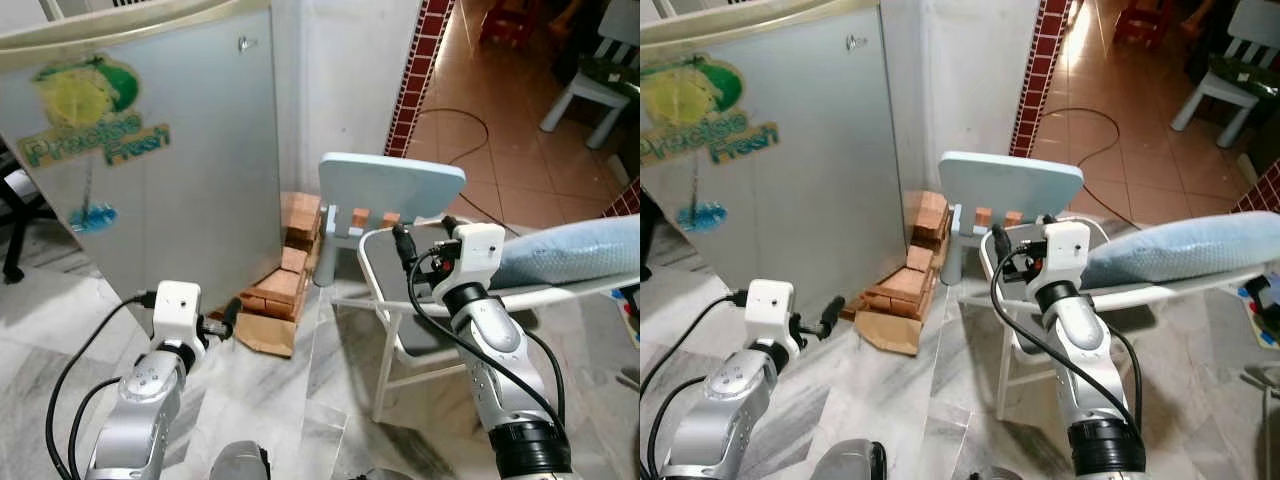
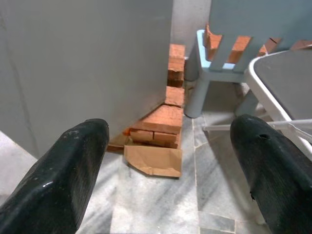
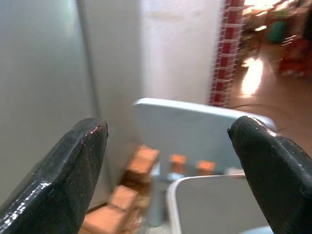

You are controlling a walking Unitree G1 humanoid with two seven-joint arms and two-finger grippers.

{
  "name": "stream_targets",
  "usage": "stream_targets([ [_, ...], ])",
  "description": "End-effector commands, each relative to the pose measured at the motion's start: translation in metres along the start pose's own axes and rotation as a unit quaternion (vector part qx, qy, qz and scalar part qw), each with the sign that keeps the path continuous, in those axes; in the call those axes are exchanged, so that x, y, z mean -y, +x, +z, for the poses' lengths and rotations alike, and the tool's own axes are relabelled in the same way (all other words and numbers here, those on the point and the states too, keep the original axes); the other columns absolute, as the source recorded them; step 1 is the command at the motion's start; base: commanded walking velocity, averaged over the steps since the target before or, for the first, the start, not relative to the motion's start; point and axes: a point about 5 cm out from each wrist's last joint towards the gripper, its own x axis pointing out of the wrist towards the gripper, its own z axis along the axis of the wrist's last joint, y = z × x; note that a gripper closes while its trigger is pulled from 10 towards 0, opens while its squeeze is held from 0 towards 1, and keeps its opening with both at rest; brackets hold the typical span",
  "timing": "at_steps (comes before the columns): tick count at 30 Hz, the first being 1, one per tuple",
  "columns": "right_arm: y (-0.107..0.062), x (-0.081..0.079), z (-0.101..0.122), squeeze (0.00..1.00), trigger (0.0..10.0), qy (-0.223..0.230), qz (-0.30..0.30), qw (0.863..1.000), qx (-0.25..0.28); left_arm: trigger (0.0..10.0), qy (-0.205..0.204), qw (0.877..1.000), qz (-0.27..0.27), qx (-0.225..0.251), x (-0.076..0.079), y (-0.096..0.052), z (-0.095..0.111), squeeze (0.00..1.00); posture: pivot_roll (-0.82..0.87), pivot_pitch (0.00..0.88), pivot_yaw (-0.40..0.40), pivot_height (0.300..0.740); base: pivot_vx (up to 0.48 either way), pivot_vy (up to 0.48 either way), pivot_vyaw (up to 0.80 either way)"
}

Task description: Restocking fridge

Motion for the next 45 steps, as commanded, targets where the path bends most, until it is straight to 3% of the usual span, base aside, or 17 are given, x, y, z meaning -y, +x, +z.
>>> stream_targets([
  [1, -0.001, 0.008, 0.0, 0.0, 10.0, -0.019, -0.045, 0.999, 0.01, 10.0, 0.004, 1.0, 0.007, 0.007, -0.002, 0.002, 0.001, 0.0, 0.07, 0.041, -0.029, 0.74, 0.0, 0.0, 0.0],
  [3, -0.004, 0.015, -0.002, 0.0, 10.0, -0.034, -0.08, 0.996, 0.008, 10.0, 0.014, 1.0, 0.005, 0.016, 0.0, 0.003, 0.003, 0.0, 0.07, 0.038, -0.031, 0.74, 0.0, 0.0, 0.0],
  [16, -0.012, 0.017, -0.006, 0.0, 10.0, -0.05, -0.113, 0.992, 0.012, 10.0, 0.031, 0.999, 0.001, 0.027, 0.006, 0.005, 0.004, 0.0, 0.06, 0.036, -0.027, 0.74, 0.0, 0.0, 0.0],
  [24, -0.032, 0.017, -0.004, 0.0, 10.0, -0.044, -0.112, 0.993, 0.018, 10.0, 0.0, 0.994, 0.008, 0.105, 0.009, -0.002, 0.024, 0.0, 0.04, 0.025, -0.028, 0.74, 0.0, 0.0, 0.0],
  [30, -0.036, 0.013, -0.011, 0.0, 10.0, -0.033, -0.11, 0.993, 0.004, 10.0, -0.023, 0.995, -0.006, 0.098, 0.016, 0.002, 0.024, 0.0, 0.03, 0.02, -0.023, 0.74, 0.0, 0.0, -0.16],
  [45, -0.03, 0.01, -0.011, 0.0, 10.0, -0.033, -0.097, 0.995, -0.002, 10.0, -0.018, 0.995, -0.013, 0.095, 0.018, 0.004, 0.023, 0.0, 0.03, 0.022, -0.026, 0.74, -0.098, 0.0, -0.67],
])
